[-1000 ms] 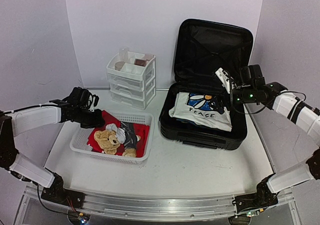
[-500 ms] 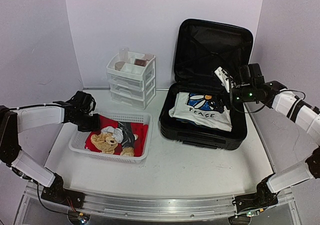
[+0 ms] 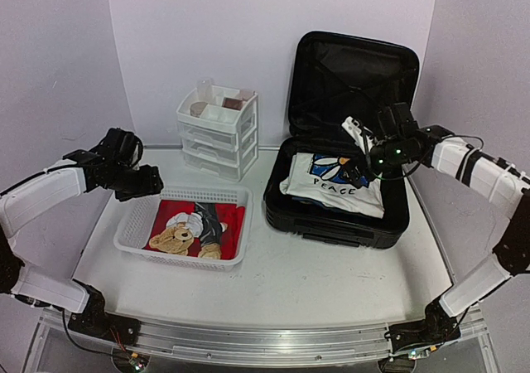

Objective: Open, take out, and arrange the luggage

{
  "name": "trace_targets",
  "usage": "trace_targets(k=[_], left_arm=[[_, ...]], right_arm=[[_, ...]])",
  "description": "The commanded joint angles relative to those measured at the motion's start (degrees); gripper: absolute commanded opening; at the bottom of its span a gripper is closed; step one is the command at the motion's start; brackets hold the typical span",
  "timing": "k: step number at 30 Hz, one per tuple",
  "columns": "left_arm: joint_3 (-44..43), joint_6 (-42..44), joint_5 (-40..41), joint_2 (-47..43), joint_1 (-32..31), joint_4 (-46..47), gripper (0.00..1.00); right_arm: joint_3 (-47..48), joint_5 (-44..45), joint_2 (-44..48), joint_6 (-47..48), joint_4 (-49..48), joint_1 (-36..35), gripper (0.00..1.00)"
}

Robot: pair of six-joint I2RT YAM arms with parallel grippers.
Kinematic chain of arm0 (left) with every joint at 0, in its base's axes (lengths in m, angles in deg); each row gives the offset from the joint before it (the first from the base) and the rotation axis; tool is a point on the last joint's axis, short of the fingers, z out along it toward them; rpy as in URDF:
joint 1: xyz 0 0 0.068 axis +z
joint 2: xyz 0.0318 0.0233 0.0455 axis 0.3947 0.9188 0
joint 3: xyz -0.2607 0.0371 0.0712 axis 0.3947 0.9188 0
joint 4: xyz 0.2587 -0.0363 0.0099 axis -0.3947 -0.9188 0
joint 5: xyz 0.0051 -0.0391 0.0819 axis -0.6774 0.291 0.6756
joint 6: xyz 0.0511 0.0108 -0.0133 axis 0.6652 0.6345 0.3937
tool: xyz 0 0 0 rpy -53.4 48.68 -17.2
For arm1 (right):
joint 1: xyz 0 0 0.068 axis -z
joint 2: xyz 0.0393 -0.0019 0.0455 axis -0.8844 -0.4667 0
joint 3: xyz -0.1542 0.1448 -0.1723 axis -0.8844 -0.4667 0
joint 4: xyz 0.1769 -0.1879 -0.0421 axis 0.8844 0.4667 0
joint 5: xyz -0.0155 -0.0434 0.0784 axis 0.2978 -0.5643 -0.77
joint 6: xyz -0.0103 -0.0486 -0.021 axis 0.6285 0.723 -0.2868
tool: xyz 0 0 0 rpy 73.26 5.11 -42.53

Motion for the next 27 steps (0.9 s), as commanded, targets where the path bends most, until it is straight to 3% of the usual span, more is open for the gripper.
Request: trace_targets(k=[1,7,14,27], left_arm=[[-3.19,-5.46,-17.42,-0.10,-0.13,8.10,0.75],[-2.07,-12.74,-28.97,2.56,-2.12,19.59,0.75],[-2.29,-13.66,-28.70,5.36,-6.60,21.64,0.74],[-1.41,-12.13,-28.74,5.13,-6.74,22.46,0.73]], right_arm=[[6.56,1.97,-8.05,6.75,0.61,-4.81,0.98],[14.66,3.88,-20.64,11.13,0.64,-7.78,0.98],[20.38,8.47,-30.59,4.66,-4.53,-10.52,0.98],[26.70,16.79,-40.58,0.09,-11.00,-10.80,0.98]])
